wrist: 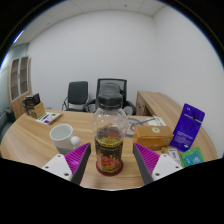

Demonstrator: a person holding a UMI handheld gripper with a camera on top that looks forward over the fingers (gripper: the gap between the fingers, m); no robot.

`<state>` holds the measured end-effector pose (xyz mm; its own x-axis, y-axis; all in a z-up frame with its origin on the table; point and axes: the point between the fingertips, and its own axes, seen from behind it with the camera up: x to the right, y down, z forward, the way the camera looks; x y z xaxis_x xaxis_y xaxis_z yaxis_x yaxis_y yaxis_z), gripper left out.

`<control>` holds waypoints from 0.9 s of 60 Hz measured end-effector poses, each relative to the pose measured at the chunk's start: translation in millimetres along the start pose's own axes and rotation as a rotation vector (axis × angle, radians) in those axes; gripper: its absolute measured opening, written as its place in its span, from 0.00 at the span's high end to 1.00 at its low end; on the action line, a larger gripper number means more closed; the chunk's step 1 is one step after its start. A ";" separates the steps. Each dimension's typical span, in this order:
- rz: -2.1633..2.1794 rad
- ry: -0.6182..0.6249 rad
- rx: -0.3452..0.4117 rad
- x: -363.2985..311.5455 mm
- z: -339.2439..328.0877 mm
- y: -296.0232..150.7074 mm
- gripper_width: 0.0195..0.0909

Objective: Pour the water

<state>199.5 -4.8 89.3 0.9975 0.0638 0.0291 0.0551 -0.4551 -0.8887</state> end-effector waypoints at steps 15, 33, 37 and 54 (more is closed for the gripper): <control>0.002 0.101 -0.095 -24.9 -129.7 2.4 0.08; 0.048 0.131 -0.150 -106.6 -297.5 25.4 0.07; 0.053 0.128 -0.152 -120.5 -319.8 29.5 0.07; 0.035 0.157 -0.162 -136.6 -360.6 39.0 0.08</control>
<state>81.1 -351.6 215.6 0.9928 -0.0872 0.0817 0.0143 -0.5921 -0.8058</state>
